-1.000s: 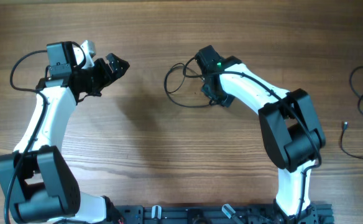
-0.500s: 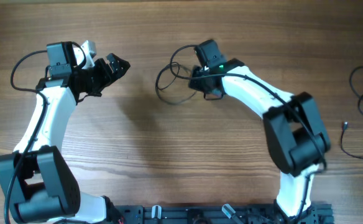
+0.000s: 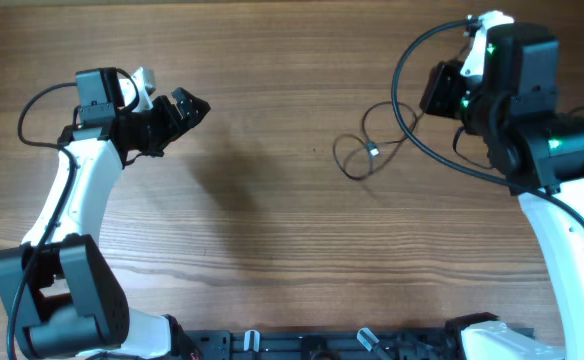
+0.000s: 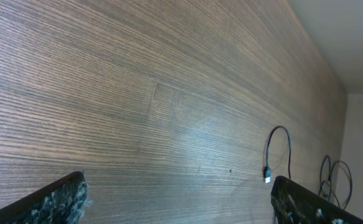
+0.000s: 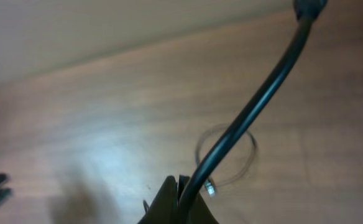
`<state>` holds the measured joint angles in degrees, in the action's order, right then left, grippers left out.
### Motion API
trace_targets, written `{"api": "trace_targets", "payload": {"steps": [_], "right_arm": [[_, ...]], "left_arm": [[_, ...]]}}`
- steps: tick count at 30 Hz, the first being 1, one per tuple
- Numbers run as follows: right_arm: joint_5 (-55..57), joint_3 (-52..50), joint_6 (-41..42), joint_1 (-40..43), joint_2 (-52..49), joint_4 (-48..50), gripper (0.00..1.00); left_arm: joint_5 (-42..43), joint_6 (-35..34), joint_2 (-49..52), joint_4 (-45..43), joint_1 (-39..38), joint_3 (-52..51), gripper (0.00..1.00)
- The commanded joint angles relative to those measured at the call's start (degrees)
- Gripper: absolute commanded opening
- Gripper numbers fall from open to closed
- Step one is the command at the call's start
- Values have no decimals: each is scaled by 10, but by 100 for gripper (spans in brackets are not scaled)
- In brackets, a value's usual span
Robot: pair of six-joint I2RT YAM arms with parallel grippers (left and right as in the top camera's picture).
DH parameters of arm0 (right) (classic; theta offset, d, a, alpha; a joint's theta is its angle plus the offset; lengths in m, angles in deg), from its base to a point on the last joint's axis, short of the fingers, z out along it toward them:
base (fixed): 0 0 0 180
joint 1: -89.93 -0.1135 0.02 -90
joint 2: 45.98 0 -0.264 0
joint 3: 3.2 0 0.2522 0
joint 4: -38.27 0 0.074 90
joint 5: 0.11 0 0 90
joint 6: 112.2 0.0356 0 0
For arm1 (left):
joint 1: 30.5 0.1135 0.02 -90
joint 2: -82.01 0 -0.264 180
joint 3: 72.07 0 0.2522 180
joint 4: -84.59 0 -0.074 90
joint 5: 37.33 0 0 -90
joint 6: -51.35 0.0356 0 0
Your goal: Untangle cables
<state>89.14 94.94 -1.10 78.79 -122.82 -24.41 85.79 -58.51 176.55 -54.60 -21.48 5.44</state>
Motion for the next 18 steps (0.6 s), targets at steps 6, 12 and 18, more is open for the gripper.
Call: {"api": "trace_targets", "payload": {"steps": [6, 12, 18], "right_arm": [[5, 3, 20, 0, -221, -5, 4], [-56, 2, 14, -16, -311, -50, 4], [-5, -28, 87, -53, -311, -62, 15]], "left_arm": [[10, 1, -12, 1, 3, 1, 96], [9, 1, -12, -1, 3, 1, 96], [9, 1, -12, -6, 3, 1, 95]]}}
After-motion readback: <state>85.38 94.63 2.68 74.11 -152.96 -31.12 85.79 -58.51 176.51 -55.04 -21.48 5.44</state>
